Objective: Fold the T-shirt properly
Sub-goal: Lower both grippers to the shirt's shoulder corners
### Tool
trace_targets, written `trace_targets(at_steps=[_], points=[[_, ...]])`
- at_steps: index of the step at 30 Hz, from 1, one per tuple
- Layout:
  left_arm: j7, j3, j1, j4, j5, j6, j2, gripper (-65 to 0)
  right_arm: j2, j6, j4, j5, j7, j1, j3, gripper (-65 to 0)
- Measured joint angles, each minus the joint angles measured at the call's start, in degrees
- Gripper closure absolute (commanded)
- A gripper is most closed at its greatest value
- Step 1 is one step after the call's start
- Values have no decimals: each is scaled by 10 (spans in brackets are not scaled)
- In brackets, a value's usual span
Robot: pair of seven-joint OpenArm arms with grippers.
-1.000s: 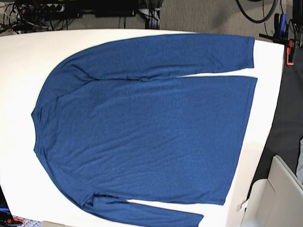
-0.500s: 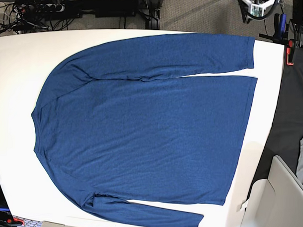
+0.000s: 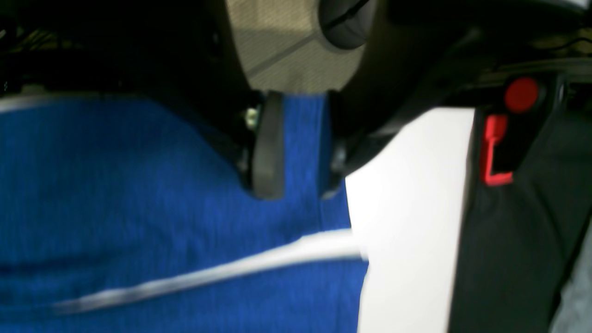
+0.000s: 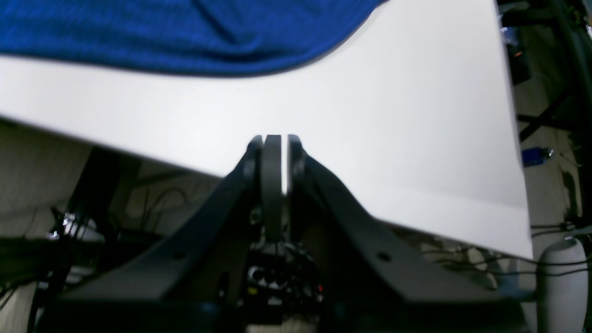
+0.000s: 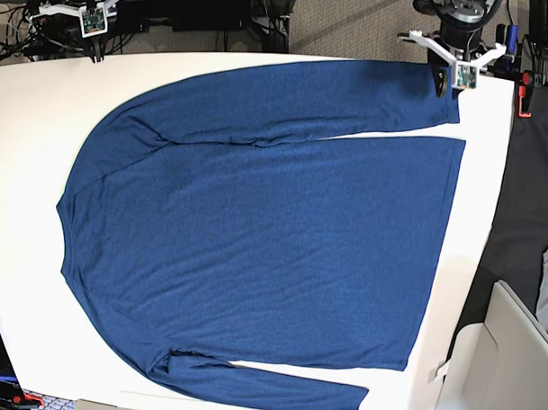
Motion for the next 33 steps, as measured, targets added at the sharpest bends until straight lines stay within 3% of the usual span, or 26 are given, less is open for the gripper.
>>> trace_targets(at_steps=[4, 7, 11, 15, 21, 27, 30, 33], points=[[0, 0, -11, 0, 0, 0, 0, -240, 0, 3, 0, 0, -38, 33, 0, -169], [47, 0, -33, -3, -27, 0, 0, -284, 0, 2, 0, 0, -83, 67, 0, -172], [122, -1, -80, -9, -58, 0, -1, -298, -3, 1, 0, 0, -99, 97, 0, -173], [158, -3, -103, -25, -60, 0, 0, -299, -3, 0, 0, 0, -100, 108, 0, -174], [164, -59, -125, -75, -62, 5, 13, -300, -3, 1, 0, 2, -101, 109, 0, -174], [163, -59, -125, -104, -75, 0, 16, -300, -3, 0, -1, 2, -101, 118, 0, -174], [163, -59, -124, -104, -131, 0, 14, -301, -7, 0, -1, 2, -129, 127, 0, -174], [160, -59, -124, -111, -164, -28, 13, -301, -6, 0, -1, 5, -141, 137, 0, -174]])
